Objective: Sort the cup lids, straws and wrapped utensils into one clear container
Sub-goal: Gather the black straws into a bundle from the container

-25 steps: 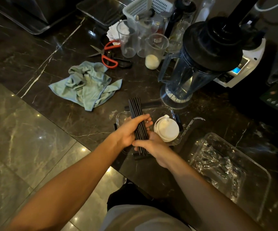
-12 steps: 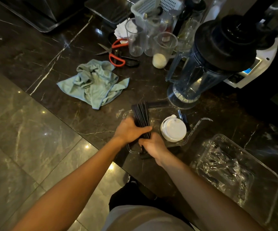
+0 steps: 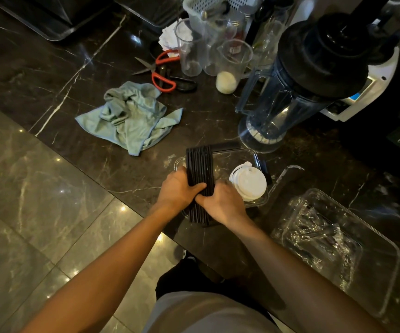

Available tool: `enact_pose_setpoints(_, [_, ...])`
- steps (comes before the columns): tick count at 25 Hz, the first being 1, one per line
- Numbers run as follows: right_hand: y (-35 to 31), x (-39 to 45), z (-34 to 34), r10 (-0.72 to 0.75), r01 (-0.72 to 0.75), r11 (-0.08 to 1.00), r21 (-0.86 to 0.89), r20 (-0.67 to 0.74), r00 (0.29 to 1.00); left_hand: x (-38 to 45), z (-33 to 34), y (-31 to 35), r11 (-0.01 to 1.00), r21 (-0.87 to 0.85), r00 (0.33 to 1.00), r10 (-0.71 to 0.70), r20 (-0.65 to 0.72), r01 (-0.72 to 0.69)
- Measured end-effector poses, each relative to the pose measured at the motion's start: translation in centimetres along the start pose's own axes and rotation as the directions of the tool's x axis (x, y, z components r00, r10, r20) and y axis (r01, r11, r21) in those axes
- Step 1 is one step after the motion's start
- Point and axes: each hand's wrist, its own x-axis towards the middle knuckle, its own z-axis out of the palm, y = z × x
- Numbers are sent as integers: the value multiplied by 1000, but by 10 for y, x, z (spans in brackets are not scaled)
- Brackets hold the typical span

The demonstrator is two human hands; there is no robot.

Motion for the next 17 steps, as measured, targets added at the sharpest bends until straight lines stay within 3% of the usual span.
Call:
enact_pose_setpoints(5, [8,9,-2,-34,33,996,81,6,999,-4,-5,2,979,205,1000,3,-12,0])
enact_pose_setpoints(9, [10,4,1,-176,169,979,-111,-57,983,-10,-15,7,968,250,1000,-22,10,19])
enact_pose_setpoints(12, [12,-6,-6,-248,240,964,-118,-59,967,-12,-29,18,961,274,999,-34,20,27])
enact_pose_setpoints(15, [14,-25,-30,-324,313,944,-102,-122,938,-11,-36,47,936,345,991,108,-77,-75])
enact_pose_setpoints(17, [32,-48,-56,-350,340,936,-87,-283,893,-11,-30,82,949,229,961,249,-121,-217])
